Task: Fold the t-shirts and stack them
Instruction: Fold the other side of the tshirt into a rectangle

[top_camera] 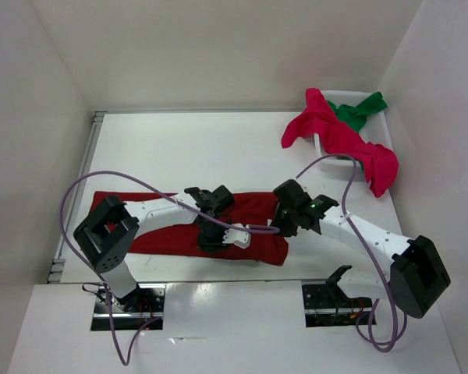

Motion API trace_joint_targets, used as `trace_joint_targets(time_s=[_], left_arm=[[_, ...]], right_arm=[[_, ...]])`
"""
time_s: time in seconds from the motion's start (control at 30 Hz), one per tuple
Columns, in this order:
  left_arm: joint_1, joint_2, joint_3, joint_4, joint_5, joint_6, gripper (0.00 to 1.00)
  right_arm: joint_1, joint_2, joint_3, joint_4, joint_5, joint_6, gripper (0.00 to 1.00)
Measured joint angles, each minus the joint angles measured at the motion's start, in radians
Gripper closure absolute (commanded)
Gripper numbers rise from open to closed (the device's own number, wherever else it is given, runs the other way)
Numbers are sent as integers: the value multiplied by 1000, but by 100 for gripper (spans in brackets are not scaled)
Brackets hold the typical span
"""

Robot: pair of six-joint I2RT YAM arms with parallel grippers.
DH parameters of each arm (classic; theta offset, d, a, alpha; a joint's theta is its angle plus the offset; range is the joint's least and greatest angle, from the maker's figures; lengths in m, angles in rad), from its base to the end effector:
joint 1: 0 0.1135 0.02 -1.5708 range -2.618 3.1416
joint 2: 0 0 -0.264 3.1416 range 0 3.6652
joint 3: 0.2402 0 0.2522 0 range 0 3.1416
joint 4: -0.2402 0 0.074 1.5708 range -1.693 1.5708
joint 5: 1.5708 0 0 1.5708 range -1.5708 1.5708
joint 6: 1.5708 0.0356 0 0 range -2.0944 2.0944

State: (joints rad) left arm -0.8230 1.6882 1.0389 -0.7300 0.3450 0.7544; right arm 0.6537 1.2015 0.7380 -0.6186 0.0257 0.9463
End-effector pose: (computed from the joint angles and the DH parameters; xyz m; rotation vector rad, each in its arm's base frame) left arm 0.1971 -0.2302 0.1698 2.1052 2.0224 -0.5179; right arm 0.1769 0.1343 0.2071 0.4089 2.7148 0.4665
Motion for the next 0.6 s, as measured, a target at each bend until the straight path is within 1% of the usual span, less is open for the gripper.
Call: trace_joint_targets(time_s=[0.1,0.13,0.17,0.2,0.23,0.27,0.3,0.4,0.47,0.53,0.57,0.6], left_arm=[[-12,-7,-6,-17,-11,6,40],[-15,-7,-6,-23,-16,5,33],[-16,-7,-6,-29,-19,3,31],[-15,-7,-5,-37,-21,2,25],[-11,-8,1,-53,-23,1,17],[-5,-10,13,-72,-23,-2,3],[5,-15,30,-92,-24,0,1],[44,-44,113,-149,-22,-24,1],[96,-92,174,-167,-25,-31,0],[191,-152,217,-161,-35,-50,0],[263,-186,224,-140,-48,-54,0],[346,-219,221,-115,-72,-54,0]], right_arm=[[0,2,-8,1,-10,0,70],[0,2,-10,2,-11,0,69],[0,2,-11,1,-12,1,69],[0,2,-11,0,-11,2,66],[0,2,-11,1,-10,3,62],[0,2,-11,0,-7,6,52],[0,2,-11,0,-2,9,50],[-6,16,4,-13,26,6,50],[-10,45,28,-25,44,8,50],[-16,66,42,-37,56,22,48],[-17,67,41,-45,57,34,48],[-18,65,37,-58,56,48,45]])
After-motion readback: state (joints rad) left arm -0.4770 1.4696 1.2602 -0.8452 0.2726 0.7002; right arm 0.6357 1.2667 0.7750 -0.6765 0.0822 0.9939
